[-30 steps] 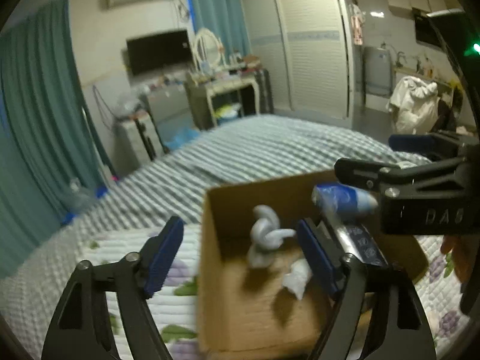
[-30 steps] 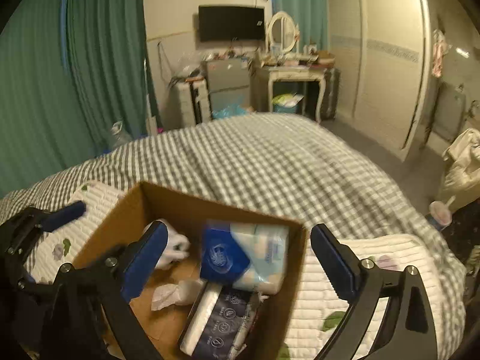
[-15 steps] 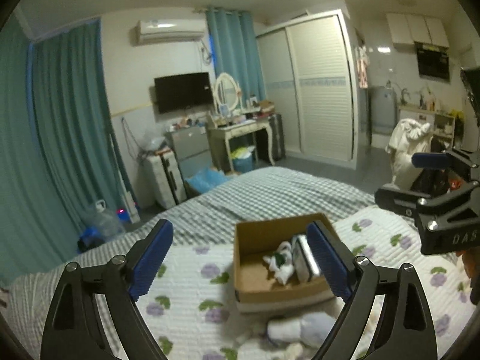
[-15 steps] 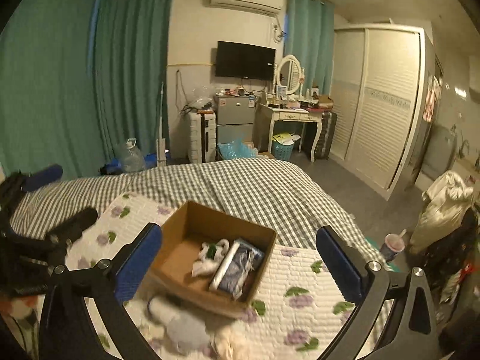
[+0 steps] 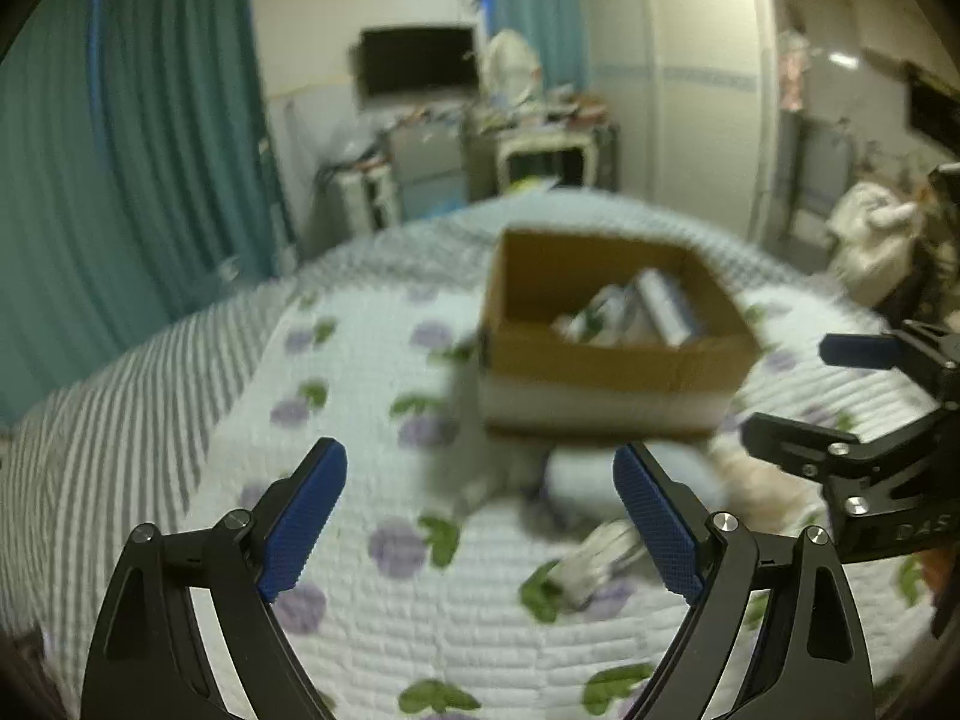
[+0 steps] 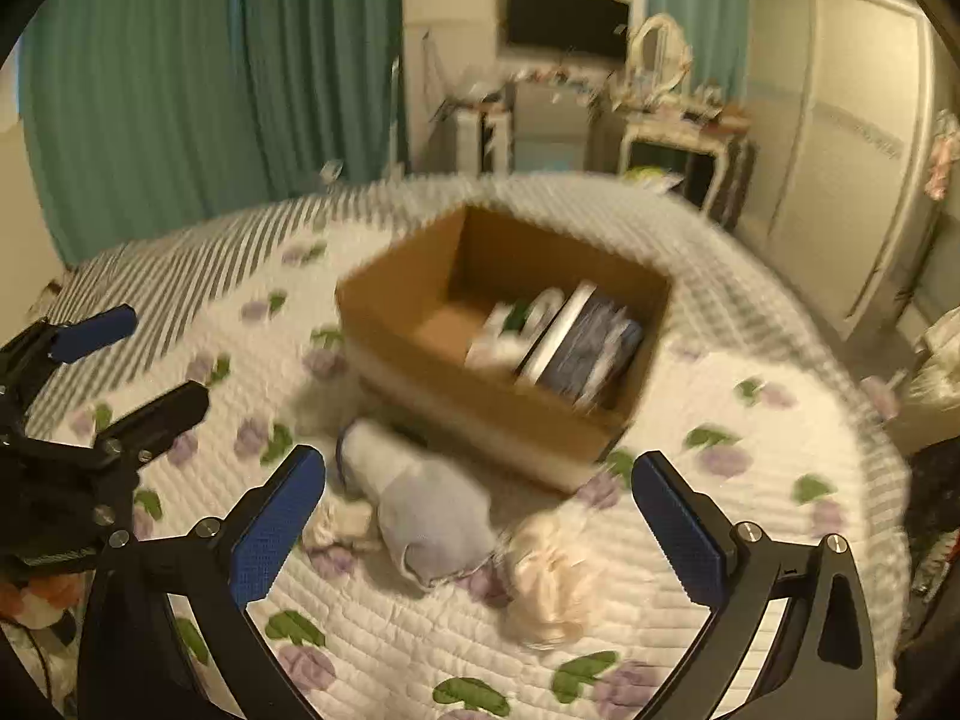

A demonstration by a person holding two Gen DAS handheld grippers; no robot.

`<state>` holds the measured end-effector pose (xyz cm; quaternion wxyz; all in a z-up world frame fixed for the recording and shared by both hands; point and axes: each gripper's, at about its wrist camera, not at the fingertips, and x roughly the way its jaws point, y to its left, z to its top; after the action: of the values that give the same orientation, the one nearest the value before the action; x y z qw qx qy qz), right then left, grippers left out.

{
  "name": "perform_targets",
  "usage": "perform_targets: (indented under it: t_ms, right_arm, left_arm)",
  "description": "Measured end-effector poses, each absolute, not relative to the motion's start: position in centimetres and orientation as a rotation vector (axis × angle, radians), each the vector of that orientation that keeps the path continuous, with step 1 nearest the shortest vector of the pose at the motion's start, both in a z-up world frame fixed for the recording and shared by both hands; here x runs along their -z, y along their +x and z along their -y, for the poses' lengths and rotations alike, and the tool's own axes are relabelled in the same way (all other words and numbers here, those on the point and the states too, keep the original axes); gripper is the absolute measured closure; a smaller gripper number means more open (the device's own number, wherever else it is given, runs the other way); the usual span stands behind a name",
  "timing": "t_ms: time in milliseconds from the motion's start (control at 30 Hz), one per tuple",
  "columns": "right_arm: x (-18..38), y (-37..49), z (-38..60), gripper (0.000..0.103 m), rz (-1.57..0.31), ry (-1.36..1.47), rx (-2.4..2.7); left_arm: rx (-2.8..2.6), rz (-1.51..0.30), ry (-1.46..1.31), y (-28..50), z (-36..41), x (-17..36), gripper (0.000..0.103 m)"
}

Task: Organize soft objects
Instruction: 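Grasp the white mesh sock with the right gripper while the left grasps the white glove, then lift both held items over the box and release them inside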

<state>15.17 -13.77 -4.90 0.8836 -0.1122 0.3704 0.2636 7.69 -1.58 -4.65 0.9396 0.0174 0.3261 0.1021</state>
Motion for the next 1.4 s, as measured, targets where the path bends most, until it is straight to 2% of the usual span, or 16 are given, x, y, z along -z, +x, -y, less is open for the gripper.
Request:
perform_targets:
  t_ms: [67, 167, 233, 367, 400, 533, 667, 733, 800, 833, 900, 933, 1000, 1233, 1400]
  right_arm:
    - [7.4, 16.0, 13.0, 0.015, -0.828, -0.254, -0.59]
    - [10.6, 17.0, 11.7, 0.018, -0.913, -0.301, -0.643]
    - [12.3, 17.7, 10.8, 0.027, -0.963, -0.321, -0.677]
    - [15.7, 19.6, 9.8, 0.036, -1.056, -0.329, -0.698]
    - [16.1, 19.9, 9.8, 0.042, -1.059, -0.329, -0.69]
    - [15.9, 19.9, 11.2, 0.051, -1.039, -0.252, -0.707]
    - [14.8, 19.1, 12.1, 0.054, -0.96, -0.253, -0.678]
    - [14.1, 18.6, 12.4, 0.055, -0.925, -0.258, -0.662]
    - [13.5, 18.5, 12.7, 0.055, -0.919, -0.246, -0.672]
    - [13.4, 18.5, 12.7, 0.055, -0.913, -0.245, -0.665]
    - [13.1, 18.4, 13.0, 0.055, -0.907, -0.254, -0.659]
    - [13.0, 18.3, 13.2, 0.055, -0.901, -0.253, -0.654]
    - [12.8, 18.2, 13.6, 0.055, -0.902, -0.25, -0.652]
    - [12.6, 17.2, 14.0, 0.055, -0.891, -0.249, -0.613]
    - [10.1, 15.1, 14.7, 0.055, -0.837, -0.217, -0.576]
  left_arm:
    - [-0.211, -0.703, 0.013, 8.0, 1.4, 6.6, 0.011]
    - [-0.207, -0.77, -0.02, 8.7, 1.0, 9.6, 0.012]
    - [-0.214, -0.801, -0.025, 9.0, 1.1, 11.3, 0.012]
    - [-0.194, -0.843, -0.049, 9.1, 1.3, 13.2, 0.013]
    - [-0.185, -0.85, -0.048, 9.0, 1.6, 13.6, 0.013]
    - [-0.145, -0.854, -0.052, 8.9, 2.8, 13.8, 0.013]
    - [-0.091, -0.851, -0.044, 9.1, 4.2, 13.4, 0.013]
    - [-0.068, -0.857, -0.026, 9.4, 5.1, 13.7, 0.018]
    - [-0.051, -0.881, -0.016, 10.0, 5.7, 14.5, 0.029]
    - [-0.052, -0.894, -0.015, 10.3, 5.8, 14.9, 0.031]
    - [-0.037, -0.918, -0.036, 10.6, 5.8, 15.8, 0.048]
    - [-0.026, -0.915, -0.048, 10.6, 5.8, 15.8, 0.051]
    - [0.001, -0.9, -0.05, 10.4, 5.9, 15.7, 0.068]
    - [0.03, -0.88, -0.094, 8.8, 5.5, 14.1, 0.07]
    - [0.03, -0.825, -0.109, 7.5, 4.5, 10.9, 0.07]
